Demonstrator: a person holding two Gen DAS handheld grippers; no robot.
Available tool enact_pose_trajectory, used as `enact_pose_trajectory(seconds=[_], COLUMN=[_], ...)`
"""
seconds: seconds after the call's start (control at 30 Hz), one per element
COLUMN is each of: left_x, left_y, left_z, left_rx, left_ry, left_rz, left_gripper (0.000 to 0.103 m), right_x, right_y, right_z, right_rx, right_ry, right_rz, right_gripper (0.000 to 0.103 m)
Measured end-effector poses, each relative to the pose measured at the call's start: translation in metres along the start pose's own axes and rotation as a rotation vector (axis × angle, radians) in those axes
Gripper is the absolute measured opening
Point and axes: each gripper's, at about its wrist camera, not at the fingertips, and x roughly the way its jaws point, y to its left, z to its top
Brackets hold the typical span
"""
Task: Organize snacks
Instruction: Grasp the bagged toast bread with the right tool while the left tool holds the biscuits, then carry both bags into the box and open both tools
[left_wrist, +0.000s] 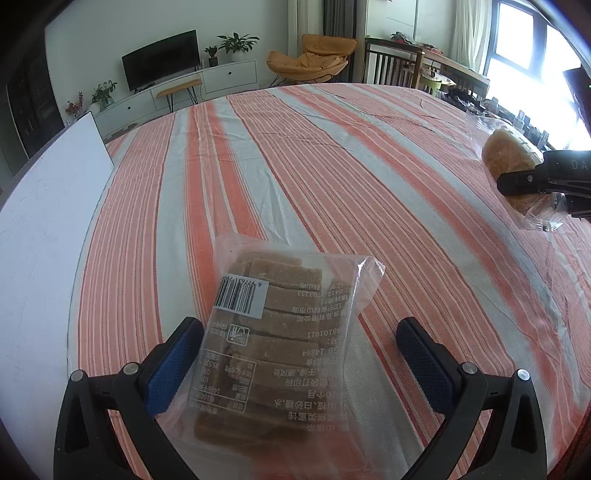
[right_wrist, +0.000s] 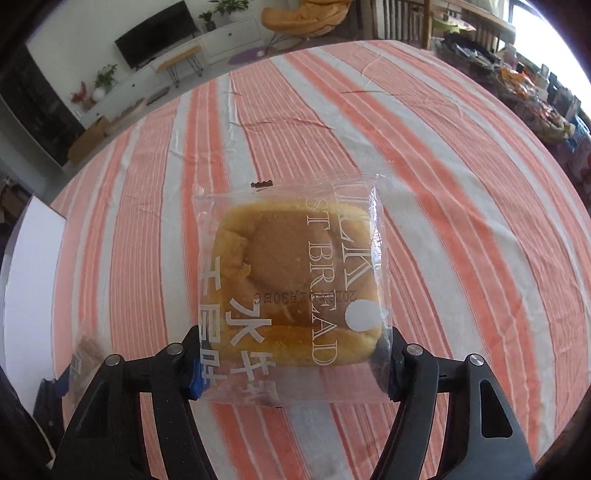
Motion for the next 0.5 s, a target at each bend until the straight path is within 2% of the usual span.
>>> enact_pose_trajectory(seconds=[0.13, 0.17, 0.2, 0.23, 0.27, 0.37, 0.43, 0.5], left_x=[0.0, -0.001, -0.005, -0.01, -0.011, -0.026, -0.055, -0.099], left_y=[-0.001, -0.001, 0.0, 0.002, 0.005, 0.016, 0.023, 0.031], left_z=[0.0, 0.0, 0.0, 0.001, 0.003, 0.001, -0.002, -0.005], left_rx=[0.006, 0.009, 0.014, 0.01, -0.007, -0.082, -0.128, -0.167], left_ry=[0.006, 0.011, -0.005, -0.013, 0.007, 0.024, -0.009, -0.068], left_rz=[0.0, -0.014, -0.008, -0.02, -0.064, -0.156, -0.211, -0.28], left_gripper=[0.103, 0.097, 0.07, 0.057, 0.048, 0.046, 0.046, 0.046], right_x=[-0.024, -0.028, -0.031, -0.033, -0.035, -0.045, -0.057, -0.075], right_y=[-0.009, -0.011, -0.013, -0.014, -0.015, -0.015, -0.006, 0.013], right_z=[-0.026, -0.031, -0.037, -0.042, -0.046, -0.052, -0.052, -0.051], right_rx=[0.008, 0.011, 0.016, 0.025, 0.037, 0.06, 0.051, 0.014], right_ry=[-0.02, -0.021, -0.02, -0.017, -0.014, -0.012, -0.022, -0.038], right_rz=[0.037, 0.04, 0.044, 0.051, 0.06, 0.091, 0.118, 0.148], right_gripper=[0.071, 0.071, 0.071, 0.071, 0.071, 0.071, 0.071, 0.071])
